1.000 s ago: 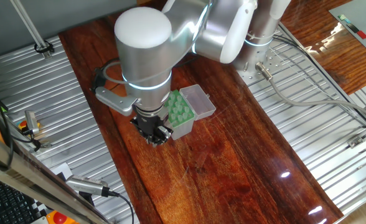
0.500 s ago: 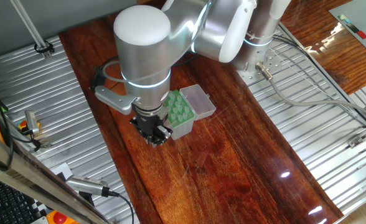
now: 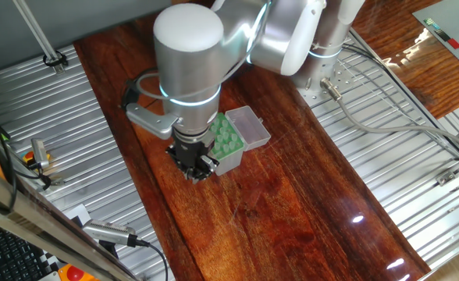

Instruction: Insert a large pipette tip into the holder for large pipette tips

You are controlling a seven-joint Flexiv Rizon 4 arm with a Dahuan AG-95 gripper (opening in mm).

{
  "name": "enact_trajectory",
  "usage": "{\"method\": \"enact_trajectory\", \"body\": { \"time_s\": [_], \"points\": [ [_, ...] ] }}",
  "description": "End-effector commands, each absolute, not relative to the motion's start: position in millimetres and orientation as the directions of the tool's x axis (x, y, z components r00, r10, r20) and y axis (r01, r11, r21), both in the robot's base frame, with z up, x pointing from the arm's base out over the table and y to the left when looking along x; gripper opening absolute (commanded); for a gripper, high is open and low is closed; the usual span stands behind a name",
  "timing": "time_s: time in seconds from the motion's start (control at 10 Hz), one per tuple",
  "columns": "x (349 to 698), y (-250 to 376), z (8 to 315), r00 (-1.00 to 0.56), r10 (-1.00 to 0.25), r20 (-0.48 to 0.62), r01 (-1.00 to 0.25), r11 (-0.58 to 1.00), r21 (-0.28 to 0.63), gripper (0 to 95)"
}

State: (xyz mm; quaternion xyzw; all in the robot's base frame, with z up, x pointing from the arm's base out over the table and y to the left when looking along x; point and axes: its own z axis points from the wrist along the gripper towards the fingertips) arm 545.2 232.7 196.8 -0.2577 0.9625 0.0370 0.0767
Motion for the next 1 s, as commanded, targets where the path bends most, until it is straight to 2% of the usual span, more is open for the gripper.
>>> {"method": "enact_trajectory", "body": {
  "time_s": [0.1, 0.8, 1.0],
  "points": [
    [543.7, 232.3, 195.6, -0.854, -0.489, -0.179, -0.502, 0.864, 0.032, 0.0],
    [538.1, 230.4, 192.5, -0.845, -0.487, -0.221, -0.504, 0.863, 0.027, 0.0],
    [538.5, 230.8, 192.3, -0.844, -0.492, -0.216, -0.508, 0.861, 0.025, 38.0]
  ]
}}
